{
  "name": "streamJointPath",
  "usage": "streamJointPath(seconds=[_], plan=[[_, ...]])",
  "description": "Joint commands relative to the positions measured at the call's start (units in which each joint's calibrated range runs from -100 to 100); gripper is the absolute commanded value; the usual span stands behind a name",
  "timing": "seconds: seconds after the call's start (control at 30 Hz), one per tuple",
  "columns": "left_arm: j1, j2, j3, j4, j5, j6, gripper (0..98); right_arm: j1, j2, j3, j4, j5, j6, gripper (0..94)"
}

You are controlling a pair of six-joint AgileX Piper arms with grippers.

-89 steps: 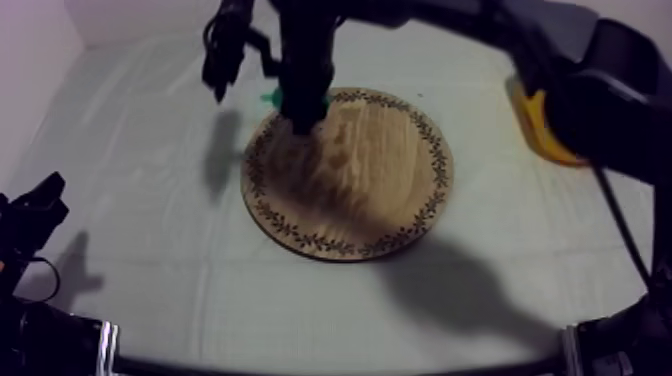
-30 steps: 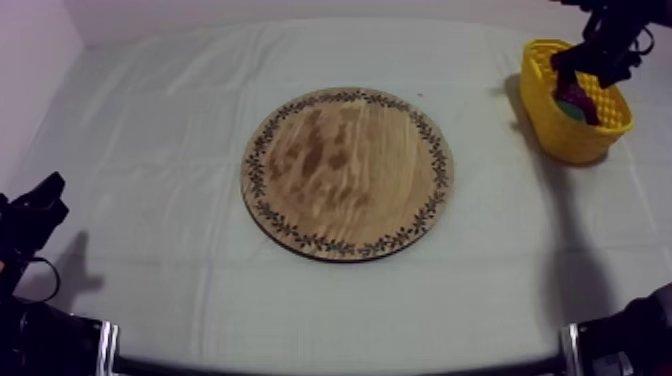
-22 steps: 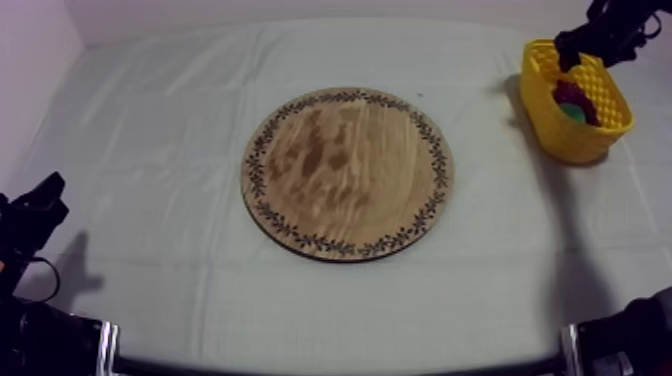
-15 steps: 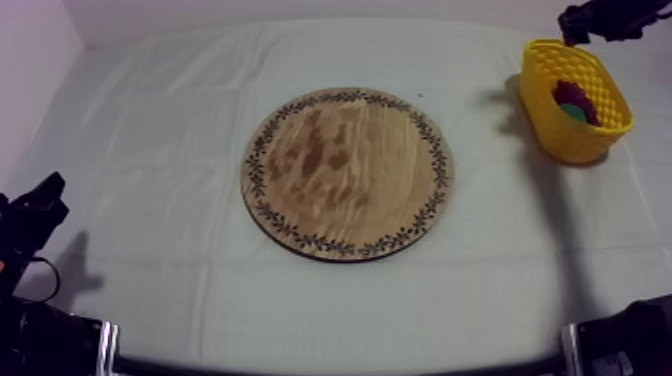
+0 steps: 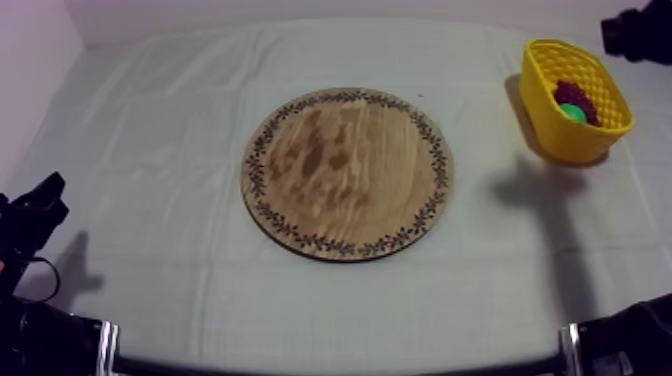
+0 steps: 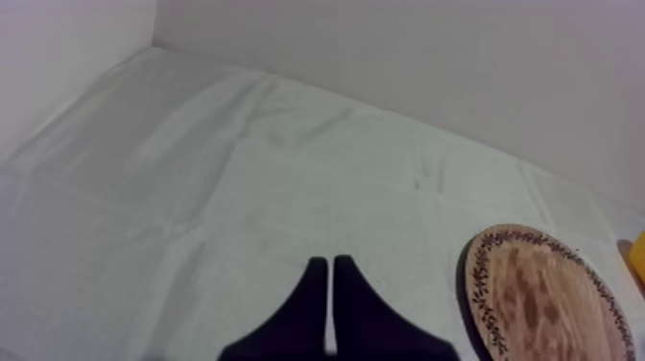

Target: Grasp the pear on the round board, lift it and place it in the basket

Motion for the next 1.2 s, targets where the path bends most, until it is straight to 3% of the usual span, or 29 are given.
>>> streamJointPath(seconds=[0.0,0.17,0.37,0.6,0.73,0.93,1.17], plan=[[0.0,0.0,0.0,-0.02,0.0,0.0,0.1,-0.2,-14.2,12.2,-4.4,-4.7,4.0,28.2],[0.0,0.0,0.0,-0.02,0.0,0.0,0.1,-0.6,-27.7,25.4,-12.3,-7.0,12.0,23.1],[0.0,0.0,0.0,-0.02,0.0,0.0,0.1,-0.7,-39.7,36.7,-15.3,-7.4,14.9,17.2],[0.0,0.0,0.0,-0.02,0.0,0.0,0.1,-0.5,-48.5,44.7,-15.8,-7.8,13.6,7.9],[0.0,0.0,0.0,-0.02,0.0,0.0,0.1,-0.7,-51.9,46.4,-14.9,-5.7,10.7,2.8],[0.0,0.0,0.0,-0.02,0.0,0.0,0.1,-0.7,-53.0,46.9,-12.3,-0.9,5.6,1.0],[0.0,0.0,0.0,-0.02,0.0,0.0,0.1,-0.9,-53.2,47.0,-11.0,2.1,5.8,1.0]])
